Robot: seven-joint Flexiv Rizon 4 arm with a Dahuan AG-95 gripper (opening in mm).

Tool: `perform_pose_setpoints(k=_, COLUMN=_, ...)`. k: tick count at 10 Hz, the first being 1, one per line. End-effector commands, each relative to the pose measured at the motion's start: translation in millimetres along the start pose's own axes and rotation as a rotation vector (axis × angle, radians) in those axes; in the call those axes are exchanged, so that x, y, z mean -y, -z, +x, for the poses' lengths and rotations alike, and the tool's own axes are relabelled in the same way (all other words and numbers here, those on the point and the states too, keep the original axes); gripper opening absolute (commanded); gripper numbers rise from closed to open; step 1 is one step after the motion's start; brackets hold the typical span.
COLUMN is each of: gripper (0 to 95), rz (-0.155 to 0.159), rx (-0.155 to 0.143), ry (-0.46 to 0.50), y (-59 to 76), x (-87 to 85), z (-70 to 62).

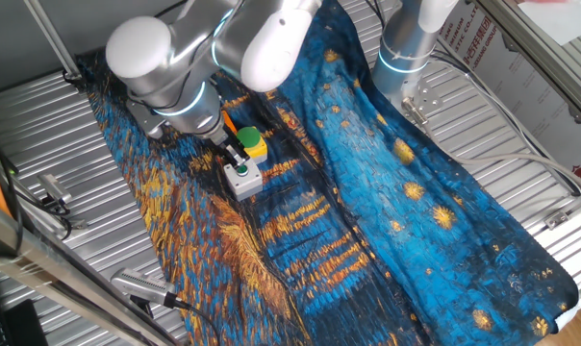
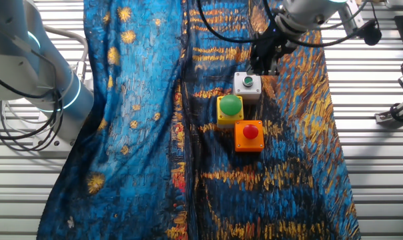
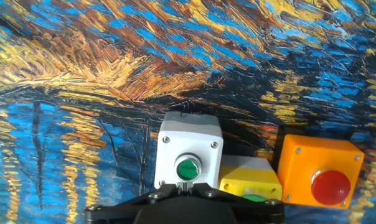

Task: Press three buttons from left to right in sequence

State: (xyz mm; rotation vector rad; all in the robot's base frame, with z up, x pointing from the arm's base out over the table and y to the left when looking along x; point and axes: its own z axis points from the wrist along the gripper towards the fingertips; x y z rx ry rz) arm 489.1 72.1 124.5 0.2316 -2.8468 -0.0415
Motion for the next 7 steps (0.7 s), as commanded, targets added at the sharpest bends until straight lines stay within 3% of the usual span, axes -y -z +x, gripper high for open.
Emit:
perform_pose_setpoints(k=1, gripper=0.0, rz=-0.01, rx=-0.002, ry=0.007, y=1.0, x=-0.2, z=-0.8)
perform_pose_setpoints(k=7, gripper=0.0, rz=-0.033, rx=-0.02, ry=0.068, y=1.1, x=-0.2, z=-0.9)
